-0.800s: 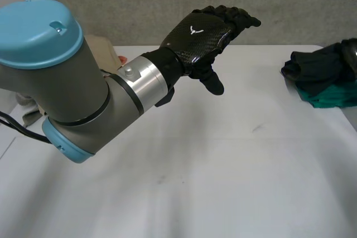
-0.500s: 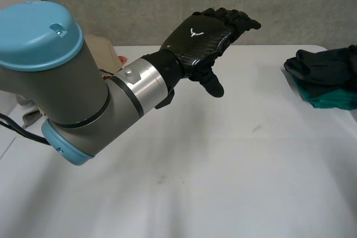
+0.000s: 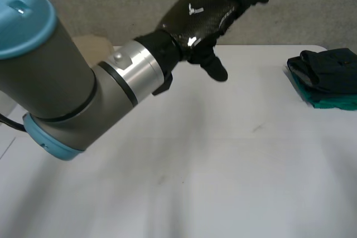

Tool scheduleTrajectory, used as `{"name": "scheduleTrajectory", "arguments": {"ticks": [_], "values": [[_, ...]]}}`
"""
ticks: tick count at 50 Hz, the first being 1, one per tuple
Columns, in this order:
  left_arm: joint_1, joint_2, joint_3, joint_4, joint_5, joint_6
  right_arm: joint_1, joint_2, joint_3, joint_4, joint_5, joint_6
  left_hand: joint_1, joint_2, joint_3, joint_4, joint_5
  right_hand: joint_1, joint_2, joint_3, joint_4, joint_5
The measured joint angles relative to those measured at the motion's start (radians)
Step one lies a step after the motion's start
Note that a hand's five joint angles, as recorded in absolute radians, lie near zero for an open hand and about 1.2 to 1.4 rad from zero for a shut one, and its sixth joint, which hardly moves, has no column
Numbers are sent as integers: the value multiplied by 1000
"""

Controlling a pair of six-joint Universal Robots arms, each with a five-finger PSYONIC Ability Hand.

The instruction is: Fold the laundry.

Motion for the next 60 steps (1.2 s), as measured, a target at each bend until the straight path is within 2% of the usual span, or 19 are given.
{"name": "scheduleTrajectory", "arguments": {"ticks": [4, 6, 11, 15, 17, 19, 23, 26, 32, 34, 36, 37, 38, 39, 45, 50, 53, 60], "values": [[22, 34, 18, 21, -26, -10, 66, -86, 51, -95, -11, 19, 0, 0, 0, 0, 0, 0, 0, 0, 0, 0], [52, 49, 32, 29, -57, -12, 115, -144, 103, -148, -48, 62, 0, 1, 0, 1, 0, 0, 0, 0, 0, 0], [201, 36, 80, 39, -155, 17, 243, -317, 304, -236, -202, 196, 7, 5, 2, 6, 4, 0, 0, 0, 0, 0], [336, -55, 127, 37, -191, 118, 328, -431, 483, -236, -321, 257, 23, 11, 2, 11, 4, 0, 0, -3, 0, 0], [362, -81, 136, 35, -195, 147, 351, -454, 529, -227, -346, 263, 24, 11, 2, 11, 3, 0, 0, -3, 0, 0], [459, -198, 176, 33, -196, 278, 410, -496, 646, -185, -389, 255, 24, 11, 2, 12, 4, 0, 0, -3, 0, 0], [554, -360, 225, 30, -173, 430, 456, -517, 754, -114, -403, 205, 28, 17, 9, 19, 6, 0, 0, -3, 0, 0], [603, -461, 250, 29, -141, 500, 471, -518, 812, -64, -402, 146, 66, 51, 46, 57, 40, 0, 0, -3, 0, 0], [656, -602, 268, 29, -96, 541, 466, -508, 876, -9, -388, 22, 191, 176, 169, 179, 158, 0, 0, -3, 0, 0], [662, -629, 271, 29, -91, 542, 461, -506, 885, -4, -382, 0, 250, 228, 221, 231, 209, 0, 0, -3, 0, 0], [664, -652, 274, 29, -90, 543, 455, -504, 894, 0, -371, -16, 492, 511, 503, 514, 490, 0, 0, -3, 0, 0], [663, -658, 275, 31, -91, 545, 452, -504, 897, 1, -363, -21, 585, 737, 705, 725, 678, 0, 0, -3, 0, 0], [663, -660, 275, 32, -91, 546, 452, -504, 898, 1, -361, -21, 585, 737, 705, 725, 678, 0, 0, -3, 0, 0], [659, -661, 274, 37, -97, 549, 449, -503, 901, 2, -349, -24, 673, 899, 861, 912, 842, 0, 0, -3, 0, 0], [619, -576, 244, 101, -152, 542, 445, -504, 914, 5, -313, -21, 672, 969, 926, 969, 915, 0, 0, -3, 0, 0], [539, -384, 153, 228, -209, 469, 446, -510, 931, 6, -297, -17, 672, 977, 926, 975, 936, 0, 0, -3, 0, 0], [462, -253, 88, 297, -224, 376, 446, -521, 940, 11, -284, -15, 672, 983, 942, 993, 938, 0, 0, -3, 0, 0], [278, -114, 32, 318, -228, 157, 447, -555, 944, 28, -237, 3, 672, 993, 974, 996, 952, 0, 0, -3, 0, 0]]}}
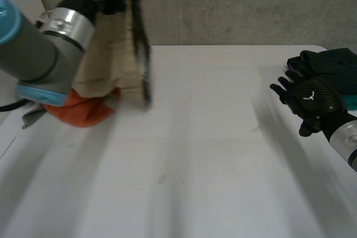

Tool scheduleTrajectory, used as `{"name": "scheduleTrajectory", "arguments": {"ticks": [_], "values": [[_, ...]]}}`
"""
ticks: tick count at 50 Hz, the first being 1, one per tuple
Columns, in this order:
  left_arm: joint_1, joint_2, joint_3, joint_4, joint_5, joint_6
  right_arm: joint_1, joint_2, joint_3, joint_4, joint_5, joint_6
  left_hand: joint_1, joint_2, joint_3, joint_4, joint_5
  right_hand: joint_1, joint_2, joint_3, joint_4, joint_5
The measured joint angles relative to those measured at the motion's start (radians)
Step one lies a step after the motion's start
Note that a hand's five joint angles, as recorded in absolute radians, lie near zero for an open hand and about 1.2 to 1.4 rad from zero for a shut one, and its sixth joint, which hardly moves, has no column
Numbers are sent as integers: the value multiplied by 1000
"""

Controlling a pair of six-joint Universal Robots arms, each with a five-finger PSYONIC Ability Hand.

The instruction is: Fold the laundry.

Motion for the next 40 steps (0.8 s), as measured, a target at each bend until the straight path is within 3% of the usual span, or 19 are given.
{"name": "scheduleTrajectory", "arguments": {"ticks": [4, 13, 17, 18, 20, 21, 25, 33, 40], "values": [[-121, -26, 13, -10, -11, -88, 0, -15, -3, 3, 25, 31, 0, 0, 2, 0, 13, 0, 0, 0, 0, 0], [-325, -271, 104, -37, -55, -118, -4, -18, -10, 0, 51, 124, 0, -26, -15, -25, -3, 0, 0, 0, 0, 0], [-377, -338, 116, -64, -53, -111, -15, -14, -14, 0, 68, 162, -446, -548, -529, -550, -519, 0, 0, 0, 0, 0], [-384, -339, 113, -70, -51, -110, -17, -14, -15, 1, 72, 170, -484, -712, -693, -716, -689, 0, 0, 0, 0, 0], [-389, -327, 104, -79, -49, -108, -19, -13, -17, 2, 78, 182, -484, -712, -693, -716, -689, 0, 0, 0, 0, 0], [-389, -300, 90, -88, -47, -106, -20, -13, -19, 3, 84, 195, -485, -811, -793, -818, -798, 0, 0, 0, 0, 0], [-336, -187, 23, -97, -45, -99, -18, -13, -22, 6, 91, 232, -485, -812, -797, -821, -807, 0, 0, 0, 0, 0], [-102, 35, -159, -120, -35, -1, 70, -6, -63, 86, 94, 344, -485, -812, -797, -822, -807, 0, 0, 0, 0, 0], [39, 60, -284, -225, 42, 217, 143, 45, -97, 166, 96, 384, -485, -812, -797, -822, -807, 0, 0, 0, 0, 0]]}}
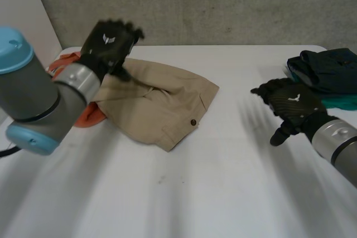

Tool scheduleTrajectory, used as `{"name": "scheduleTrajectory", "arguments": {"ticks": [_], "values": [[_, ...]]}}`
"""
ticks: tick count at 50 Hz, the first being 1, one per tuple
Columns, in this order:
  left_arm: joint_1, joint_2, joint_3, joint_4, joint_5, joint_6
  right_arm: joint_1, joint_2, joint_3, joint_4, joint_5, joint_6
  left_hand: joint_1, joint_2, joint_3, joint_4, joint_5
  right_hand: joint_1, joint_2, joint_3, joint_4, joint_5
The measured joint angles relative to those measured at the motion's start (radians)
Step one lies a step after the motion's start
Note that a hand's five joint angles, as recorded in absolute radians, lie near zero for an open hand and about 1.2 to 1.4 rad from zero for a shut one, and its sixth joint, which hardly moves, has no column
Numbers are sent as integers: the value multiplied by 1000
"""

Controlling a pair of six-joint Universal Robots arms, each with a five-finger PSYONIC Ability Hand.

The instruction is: Fold the laundry.

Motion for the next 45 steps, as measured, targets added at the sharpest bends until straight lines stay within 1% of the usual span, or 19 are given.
{"name": "scheduleTrajectory", "arguments": {"ticks": [4, 7, 11, 13, 16, 17, 22, 25, 32, 36, 37, 38, 39, 40, 41, 42, 43, 44, 45], "values": [[64, -30, -59, -50, 56, 188, 52, 37, -16, 9, 16, 6, 0, 0, 0, 0, 0, 0, 0, 0, 0, 0], [103, -69, -88, -65, 84, 340, 122, 80, -46, 9, 52, 21, 0, 0, 0, 0, 1, 0, 0, 0, 0, 0], [129, -120, -85, -36, 92, 437, 210, 149, -107, 7, 110, 62, 0, 0, 0, 0, 1, 0, 0, 0, 0, 0], [140, -142, -77, -9, 92, 455, 265, 201, -158, 6, 145, 99, 0, 0, 0, 0, 1, 0, 0, 0, 0, 0], [148, -156, -71, 9, 91, 461, 288, 225, -184, 6, 160, 117, 0, 0, 0, 0, 1, 0, 0, 0, 0, 0], [165, -193, -53, 53, 89, 466, 346, 294, -260, 6, 189, 175, 0, 0, 0, 0, 1, 0, 0, 0, 0, 0], [178, -252, -14, 88, 86, 463, 411, 380, -374, 6, 204, 262, 0, 0, 0, 0, 1, 0, 0, 0, 0, 0], [184, -302, 33, 98, 84, 461, 455, 463, -492, 9, 206, 339, 0, 0, 0, 0, 3, 0, 0, 0, 0, 0], [204, -363, 100, 96, 87, 460, 515, 616, -688, 14, 206, 395, 10, 11, 7, 14, 30, 0, 0, 0, 0, 0], [216, -399, 140, 94, 90, 460, 545, 726, -819, 15, 208, 399, 154, 138, 132, 145, 156, 1, 2, 2, 1, 1], [216, -402, 143, 94, 89, 460, 547, 734, -828, 15, 209, 399, 238, 213, 210, 222, 230, 3, 5, 6, 5, 2], [217, -407, 149, 94, 89, 460, 548, 743, -838, 15, 209, 399, 238, 213, 210, 222, 230, 6, 9, 10, 9, 7], [217, -417, 161, 94, 89, 458, 554, 778, -877, 15, 210, 397, 399, 372, 373, 387, 390, 67, 81, 84, 82, 75], [217, -419, 163, 94, 88, 458, 554, 782, -882, 15, 210, 396, 399, 372, 373, 387, 390, 104, 119, 122, 106, 99], [216, -425, 171, 94, 88, 457, 557, 802, -902, 16, 210, 395, 622, 612, 622, 624, 624, 323, 342, 341, 319, 303], [216, -425, 172, 95, 88, 456, 557, 806, -906, 16, 210, 395, 622, 612, 622, 624, 624, 376, 399, 376, 374, 355], [214, -427, 175, 95, 87, 455, 558, 815, -915, 16, 211, 394, 719, 698, 712, 731, 729, 560, 613, 607, 584, 557], [211, -428, 176, 96, 86, 453, 557, 817, -919, 18, 210, 394, 741, 777, 786, 807, 783, 686, 778, 775, 766, 744], [208, -426, 176, 96, 86, 451, 557, 817, -919, 18, 210, 394, 741, 786, 794, 815, 783, 732, 864, 853, 838, 823]]}}
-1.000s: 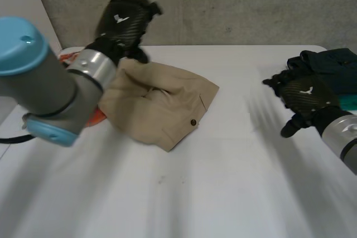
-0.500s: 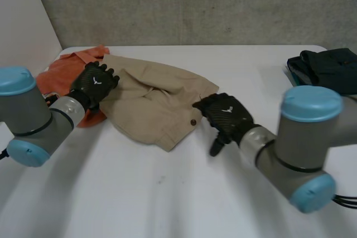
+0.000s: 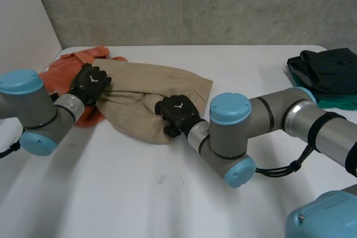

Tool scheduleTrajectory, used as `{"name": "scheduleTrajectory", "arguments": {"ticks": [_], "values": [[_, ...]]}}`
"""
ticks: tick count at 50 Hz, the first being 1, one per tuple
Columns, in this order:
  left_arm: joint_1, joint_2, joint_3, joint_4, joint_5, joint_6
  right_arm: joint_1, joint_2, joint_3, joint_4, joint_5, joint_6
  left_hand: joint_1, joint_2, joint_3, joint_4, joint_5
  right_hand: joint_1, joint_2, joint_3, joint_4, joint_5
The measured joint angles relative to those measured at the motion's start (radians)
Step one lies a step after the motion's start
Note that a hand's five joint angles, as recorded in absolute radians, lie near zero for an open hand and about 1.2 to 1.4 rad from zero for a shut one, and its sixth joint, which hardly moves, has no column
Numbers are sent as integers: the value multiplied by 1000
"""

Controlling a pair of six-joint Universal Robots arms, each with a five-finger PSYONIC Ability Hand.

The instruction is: Fold the laundry.

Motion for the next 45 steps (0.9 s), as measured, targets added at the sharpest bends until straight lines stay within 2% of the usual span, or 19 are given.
{"name": "scheduleTrajectory", "arguments": {"ticks": [2, 7, 13, 17, 22, 25, 33, 35, 45], "values": [[-7, 10, -3, 0, -1, -5, -3, -26, 10, 0, 0, -2, 0, 11, 6, 4, 0, 75, 88, 96, 98, 94], [-47, 93, -31, 0, -5, -51, -14, -170, 79, 3, -4, -23, 0, 18, 6, 7, 0, 122, 101, 117, 134, 135], [-110, 303, -92, -1, -32, -223, -92, -409, 198, 35, -7, -137, 0, 20, 6, 7, 0, 143, 101, 126, 135, 144], [-151, 501, -148, -7, -76, -412, -214, -578, 246, 124, -5, -283, 0, 22, 6, 7, 0, 151, 101, 126, 135, 143], [-182, 657, -210, -34, -106, -572, -317, -692, 237, 229, -8, -410, 0, 23, 6, 7, 0, 158, 101, 126, 135, 144], [-203, 689, -240, -66, -112, -624, -355, -716, 226, 267, -12, -455, 0, 23, 6, 7, 0, 160, 101, 127, 135, 144], [-282, 578, -264, -126, -125, -652, -393, -663, 222, 289, -19, -488, 0, 23, 6, 7, 0, 161, 101, 131, 135, 144], [-315, 466, -239, -133, -150, -645, -394, -573, 226, 288, -18, -500, 0, 23, 7, 7, 0, 161, 101, 131, 135, 143], [-312, 180, 22, -93, -262, -570, -378, -430, 233, 273, -7, -544, 0, 26, 11, 8, 6, 161, 101, 131, 135, 144]]}}
